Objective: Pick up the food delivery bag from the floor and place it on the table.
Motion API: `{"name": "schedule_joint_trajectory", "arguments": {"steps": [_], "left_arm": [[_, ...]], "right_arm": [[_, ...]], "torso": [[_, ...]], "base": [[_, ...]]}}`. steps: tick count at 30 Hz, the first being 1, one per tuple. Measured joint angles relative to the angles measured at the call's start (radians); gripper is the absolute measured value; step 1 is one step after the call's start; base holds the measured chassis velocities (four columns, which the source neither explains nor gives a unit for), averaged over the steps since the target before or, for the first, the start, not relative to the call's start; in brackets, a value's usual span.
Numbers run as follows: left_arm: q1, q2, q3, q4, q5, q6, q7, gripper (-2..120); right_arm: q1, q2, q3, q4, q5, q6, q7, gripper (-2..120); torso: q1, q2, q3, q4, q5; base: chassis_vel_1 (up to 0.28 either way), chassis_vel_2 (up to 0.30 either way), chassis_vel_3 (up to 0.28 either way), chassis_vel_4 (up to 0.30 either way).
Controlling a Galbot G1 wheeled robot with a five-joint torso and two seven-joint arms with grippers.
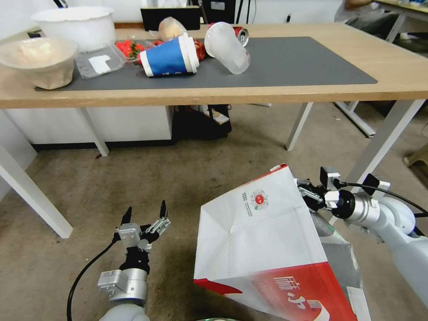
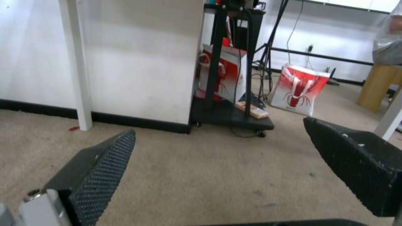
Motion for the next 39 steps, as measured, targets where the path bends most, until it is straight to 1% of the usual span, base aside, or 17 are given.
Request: {"name": "schedule_joint_trajectory", "arguments": {"steps": [3, 6, 17, 24, 25, 28, 30, 37, 39], "left_arm": [[0.001, 0.000, 0.001, -0.001, 0.004, 0.000, 0.001, 100], [0.000, 0.001, 0.002, -0.001, 0.004, 0.000, 0.001, 100], [0.000, 0.002, 0.002, -0.001, 0.006, -0.002, 0.000, 100], [-0.004, 0.001, 0.002, 0.000, 0.007, -0.002, 0.000, 100], [-0.004, 0.001, 0.002, 0.000, 0.007, -0.002, 0.000, 100], [-0.006, 0.002, 0.002, 0.003, 0.007, -0.001, 0.000, 100], [-0.006, 0.002, 0.002, 0.003, 0.007, -0.001, 0.000, 100], [-0.011, 0.002, 0.002, 0.006, 0.006, 0.003, 0.000, 100], [-0.011, 0.002, 0.002, 0.006, 0.006, 0.003, 0.000, 100]], "right_arm": [[-0.013, -0.004, 0.013, 0.012, 0.003, 0.000, 0.003, 0], [-0.019, -0.007, 0.019, 0.018, 0.004, 0.000, 0.004, 0], [-0.025, -0.015, 0.025, 0.029, 0.006, 0.000, 0.007, 0], [-0.020, -0.023, 0.026, 0.030, 0.009, 0.000, 0.011, 0], [-0.020, -0.023, 0.026, 0.030, 0.009, 0.000, 0.011, 0], [-0.018, -0.023, 0.025, 0.029, 0.009, 0.000, 0.013, 0], [-0.018, -0.023, 0.024, 0.029, 0.009, 0.000, 0.013, 0], [-0.015, -0.025, 0.023, 0.025, 0.008, 0.001, 0.014, 0], [-0.015, -0.026, 0.023, 0.025, 0.008, 0.001, 0.014, 0]], "torso": [[0.002, 0.017, 0.015, 0.0000, 0.0000], [0.003, 0.025, 0.022, -0.0001, 0.0000], [0.006, 0.044, 0.042, -0.0001, 0.0001], [0.010, 0.074, 0.067, -0.0001, 0.0000], [0.010, 0.074, 0.067, -0.0001, 0.0000], [0.014, 0.090, 0.079, -0.0001, 0.0000], [0.015, 0.094, 0.081, -0.0001, 0.0001], [0.022, 0.125, 0.106, -0.0002, 0.0000], [0.024, 0.131, 0.109, -0.0002, 0.0000]], "base": [[0.000, 0.000, 0.000, 0.000], [0.000, 0.000, 0.000, 0.000], [0.000, 0.000, 0.000, 0.000], [0.000, 0.000, 0.000, 0.000], [0.000, 0.000, 0.000, 0.000], [0.000, 0.000, 0.000, 0.000], [0.000, 0.000, 0.000, 0.000], [0.000, 0.000, 0.000, 0.000], [0.000, 0.000, 0.000, 0.000]]}}
